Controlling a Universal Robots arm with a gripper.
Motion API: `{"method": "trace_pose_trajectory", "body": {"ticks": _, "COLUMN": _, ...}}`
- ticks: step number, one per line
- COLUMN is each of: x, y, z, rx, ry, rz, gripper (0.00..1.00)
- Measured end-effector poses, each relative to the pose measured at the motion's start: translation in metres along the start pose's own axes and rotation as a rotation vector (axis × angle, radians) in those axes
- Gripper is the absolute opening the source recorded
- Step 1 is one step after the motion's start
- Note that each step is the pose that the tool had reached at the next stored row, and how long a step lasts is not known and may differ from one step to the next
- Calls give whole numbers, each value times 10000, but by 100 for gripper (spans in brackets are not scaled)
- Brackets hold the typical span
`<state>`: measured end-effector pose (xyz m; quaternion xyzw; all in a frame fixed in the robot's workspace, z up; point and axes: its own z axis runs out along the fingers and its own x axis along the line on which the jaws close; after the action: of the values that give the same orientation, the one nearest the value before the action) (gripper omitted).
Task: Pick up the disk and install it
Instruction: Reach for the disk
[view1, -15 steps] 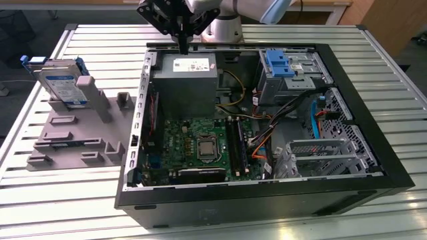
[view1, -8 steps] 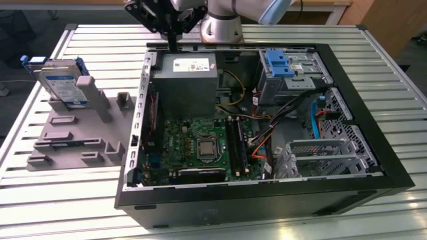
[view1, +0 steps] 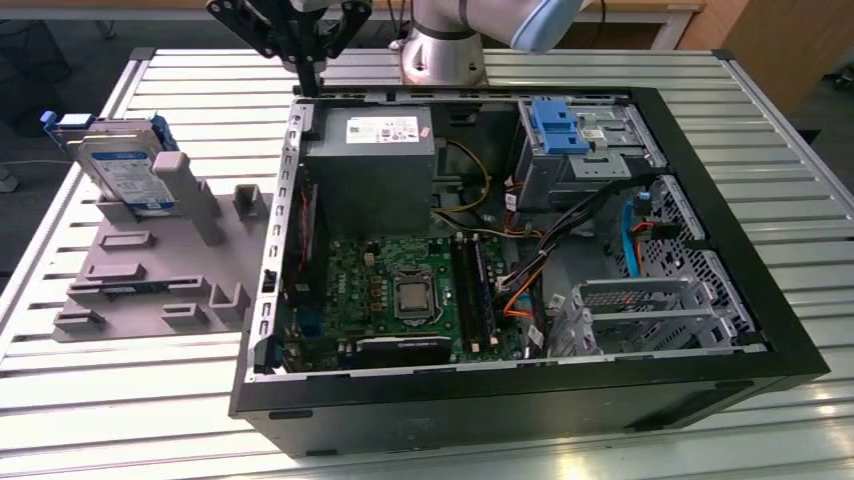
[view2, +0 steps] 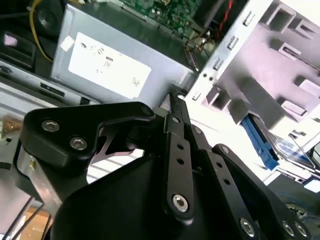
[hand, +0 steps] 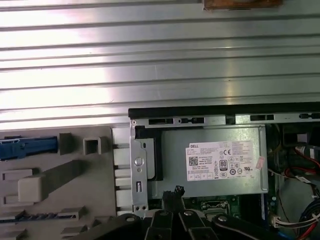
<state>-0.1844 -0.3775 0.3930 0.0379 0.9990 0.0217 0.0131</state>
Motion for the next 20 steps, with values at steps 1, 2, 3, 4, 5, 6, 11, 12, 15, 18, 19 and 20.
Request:
{"method": "trace_pose_trajectory", "body": {"ticks": 1, "x": 38, "y": 8, "z": -1, "rx": 1, "ry": 2, "rz": 0, "gripper": 11}}
{"method": "trace_pose_trajectory", "body": {"ticks": 2, "x": 72, "y": 11, "z": -1, "rx": 1, "ry": 2, "rz": -1, "gripper": 11}}
{"method": "trace_pose_trajectory", "body": {"ticks": 3, "x": 96, "y": 11, "z": -1, "rx": 1, "ry": 1, "rz": -1, "gripper": 11}}
{"method": "trace_pose_trajectory", "body": {"ticks": 4, "x": 103, "y": 11, "z": -1, "rx": 0, "ry": 1, "rz": -1, "gripper": 11}}
{"method": "trace_pose_trajectory", "body": {"ticks": 5, "x": 103, "y": 11, "z": -1, "rx": 0, "ry": 1, "rz": -1, "gripper": 11}}
{"method": "trace_pose_trajectory", "body": {"ticks": 6, "x": 103, "y": 10, "z": -1, "rx": 1, "ry": 1, "rz": -2, "gripper": 11}}
{"method": "trace_pose_trajectory", "body": {"ticks": 11, "x": 116, "y": 9, "z": -2, "rx": 1, "ry": 1, "rz": 1, "gripper": 11}}
{"method": "trace_pose_trajectory", "body": {"ticks": 12, "x": 128, "y": 10, "z": -2, "rx": 1, "ry": 1, "rz": 0, "gripper": 11}}
{"method": "trace_pose_trajectory", "body": {"ticks": 15, "x": 183, "y": 14, "z": -2, "rx": 0, "ry": 0, "rz": 0, "gripper": 11}}
{"method": "trace_pose_trajectory", "body": {"ticks": 18, "x": 258, "y": 19, "z": -3, "rx": 0, "ry": 0, "rz": -2, "gripper": 11}}
{"method": "trace_pose_trajectory", "body": {"ticks": 19, "x": 286, "y": 20, "z": -4, "rx": 0, "ry": 1, "rz": -1, "gripper": 11}}
{"method": "trace_pose_trajectory", "body": {"ticks": 20, "x": 314, "y": 22, "z": -4, "rx": 1, "ry": 1, "rz": 0, "gripper": 11}}
